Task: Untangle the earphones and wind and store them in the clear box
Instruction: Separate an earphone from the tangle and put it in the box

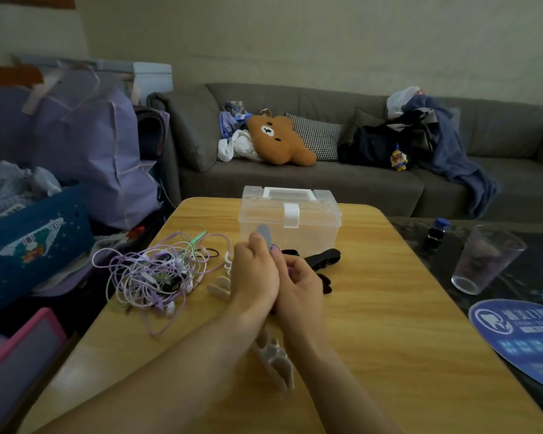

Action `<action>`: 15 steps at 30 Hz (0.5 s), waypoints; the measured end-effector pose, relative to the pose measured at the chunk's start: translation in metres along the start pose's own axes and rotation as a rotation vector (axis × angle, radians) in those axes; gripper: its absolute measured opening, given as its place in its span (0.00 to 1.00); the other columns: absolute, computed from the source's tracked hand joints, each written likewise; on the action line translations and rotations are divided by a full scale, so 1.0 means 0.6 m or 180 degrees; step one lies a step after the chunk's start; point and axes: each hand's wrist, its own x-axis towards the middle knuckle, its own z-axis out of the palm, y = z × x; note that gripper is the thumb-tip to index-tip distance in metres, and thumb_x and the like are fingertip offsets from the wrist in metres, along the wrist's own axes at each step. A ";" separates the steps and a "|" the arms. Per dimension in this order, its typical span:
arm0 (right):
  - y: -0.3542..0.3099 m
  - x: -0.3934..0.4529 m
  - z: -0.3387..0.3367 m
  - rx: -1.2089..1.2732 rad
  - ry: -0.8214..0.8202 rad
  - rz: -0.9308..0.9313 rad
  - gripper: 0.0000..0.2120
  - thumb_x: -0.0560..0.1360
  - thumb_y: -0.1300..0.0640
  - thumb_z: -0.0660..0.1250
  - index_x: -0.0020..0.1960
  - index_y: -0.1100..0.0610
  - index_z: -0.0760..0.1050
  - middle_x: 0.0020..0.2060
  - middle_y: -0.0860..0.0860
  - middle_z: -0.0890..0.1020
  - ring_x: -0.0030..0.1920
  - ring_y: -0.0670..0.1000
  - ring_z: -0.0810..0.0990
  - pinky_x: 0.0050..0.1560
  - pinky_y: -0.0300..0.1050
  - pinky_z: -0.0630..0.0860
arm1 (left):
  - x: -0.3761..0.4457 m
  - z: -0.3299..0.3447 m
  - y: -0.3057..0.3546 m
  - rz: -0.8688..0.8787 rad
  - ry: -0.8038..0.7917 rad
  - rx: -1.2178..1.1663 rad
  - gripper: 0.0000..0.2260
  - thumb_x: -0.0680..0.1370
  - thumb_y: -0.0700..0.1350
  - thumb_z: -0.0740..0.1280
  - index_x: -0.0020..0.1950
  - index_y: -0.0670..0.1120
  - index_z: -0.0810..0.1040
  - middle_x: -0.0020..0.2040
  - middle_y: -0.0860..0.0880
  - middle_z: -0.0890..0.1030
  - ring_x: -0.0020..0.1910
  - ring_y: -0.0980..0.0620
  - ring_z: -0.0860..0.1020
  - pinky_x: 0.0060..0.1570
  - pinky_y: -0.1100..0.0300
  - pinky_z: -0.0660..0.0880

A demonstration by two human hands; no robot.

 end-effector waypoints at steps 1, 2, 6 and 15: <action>-0.002 0.007 -0.005 -0.0088 0.0107 -0.0019 0.13 0.82 0.48 0.65 0.46 0.56 0.81 0.38 0.55 0.85 0.39 0.53 0.83 0.41 0.51 0.80 | -0.002 0.008 0.003 0.0061 -0.0095 -0.0037 0.18 0.85 0.52 0.52 0.53 0.42 0.76 0.48 0.46 0.81 0.47 0.49 0.79 0.51 0.54 0.73; -0.004 0.012 -0.010 -0.0131 0.0181 -0.0017 0.15 0.82 0.50 0.63 0.44 0.58 0.80 0.37 0.57 0.84 0.37 0.54 0.82 0.40 0.52 0.79 | -0.003 0.010 0.005 0.0126 -0.0200 -0.0050 0.14 0.85 0.52 0.54 0.51 0.45 0.74 0.47 0.47 0.80 0.46 0.52 0.78 0.51 0.54 0.74; -0.022 0.048 -0.045 0.0280 0.0382 0.0196 0.18 0.84 0.53 0.58 0.49 0.65 0.79 0.42 0.63 0.83 0.35 0.54 0.83 0.36 0.48 0.82 | 0.030 0.018 0.016 0.1028 -0.0337 0.0277 0.06 0.84 0.48 0.60 0.56 0.47 0.70 0.52 0.52 0.77 0.50 0.56 0.76 0.46 0.71 0.73; -0.021 0.092 -0.089 0.0784 0.0527 0.0440 0.19 0.85 0.47 0.54 0.52 0.61 0.75 0.28 0.51 0.77 0.25 0.47 0.75 0.29 0.44 0.75 | 0.159 0.063 -0.008 0.2842 -0.0396 0.3895 0.31 0.76 0.47 0.69 0.76 0.46 0.60 0.77 0.43 0.61 0.77 0.44 0.57 0.75 0.48 0.54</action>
